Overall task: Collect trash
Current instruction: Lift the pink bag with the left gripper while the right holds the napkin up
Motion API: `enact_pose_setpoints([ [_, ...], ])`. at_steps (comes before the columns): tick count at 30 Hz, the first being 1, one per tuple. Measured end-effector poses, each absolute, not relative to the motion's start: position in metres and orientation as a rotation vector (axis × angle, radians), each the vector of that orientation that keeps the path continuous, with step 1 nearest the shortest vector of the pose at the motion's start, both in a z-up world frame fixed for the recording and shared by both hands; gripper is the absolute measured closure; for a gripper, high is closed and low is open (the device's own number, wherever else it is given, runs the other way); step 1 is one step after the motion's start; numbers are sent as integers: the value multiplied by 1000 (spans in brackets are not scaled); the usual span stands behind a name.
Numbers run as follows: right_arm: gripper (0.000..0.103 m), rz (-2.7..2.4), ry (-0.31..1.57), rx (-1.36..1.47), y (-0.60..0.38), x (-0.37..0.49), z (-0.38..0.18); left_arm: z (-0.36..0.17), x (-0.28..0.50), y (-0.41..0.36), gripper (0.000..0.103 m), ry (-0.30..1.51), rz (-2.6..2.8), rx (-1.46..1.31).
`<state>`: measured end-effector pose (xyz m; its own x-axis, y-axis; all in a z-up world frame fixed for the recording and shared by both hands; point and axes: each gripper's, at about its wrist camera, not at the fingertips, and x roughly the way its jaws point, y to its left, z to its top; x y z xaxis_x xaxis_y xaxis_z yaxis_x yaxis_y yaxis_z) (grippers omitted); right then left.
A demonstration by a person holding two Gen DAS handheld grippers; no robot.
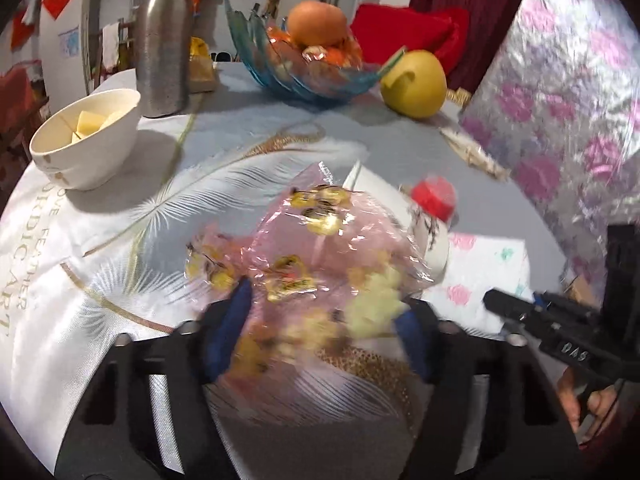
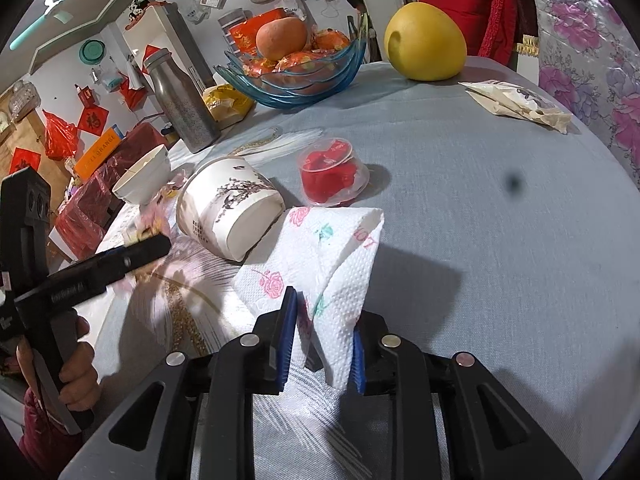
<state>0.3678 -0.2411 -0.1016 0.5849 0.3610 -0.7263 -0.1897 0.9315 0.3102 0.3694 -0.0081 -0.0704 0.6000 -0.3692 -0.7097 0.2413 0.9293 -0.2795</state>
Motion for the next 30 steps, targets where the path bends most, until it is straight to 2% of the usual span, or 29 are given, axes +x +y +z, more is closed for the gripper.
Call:
enact_pose_setpoints([
  [1,85,328,888,210,-241,368,-101,-69,369,-5,52,849,-365,-180],
  [4,96,344,875,217,-242,366,-100,-64,367,-6,60,829,-390,-186],
  [7,97,355,821,229,-246,359,-93,-62,363,-10,66,823,-428,-180],
  [15,98,330,706,215,-261,283,-62,-52,318,-15,67,788,-511,-214],
  [25,98,334,588,247,-302,172,-22,-14,243,-33,67,688,-581,-166],
  [27,98,318,577,241,-309,159,-20,-10,236,-40,52,673,-549,-125],
  [28,98,309,573,243,-314,152,-20,-11,235,-44,23,676,-510,-102],
  [29,98,304,572,248,-317,147,-20,-12,235,-47,7,676,-460,-84],
  [30,98,300,573,255,-320,143,-21,-13,236,-48,7,672,-429,-73],
])
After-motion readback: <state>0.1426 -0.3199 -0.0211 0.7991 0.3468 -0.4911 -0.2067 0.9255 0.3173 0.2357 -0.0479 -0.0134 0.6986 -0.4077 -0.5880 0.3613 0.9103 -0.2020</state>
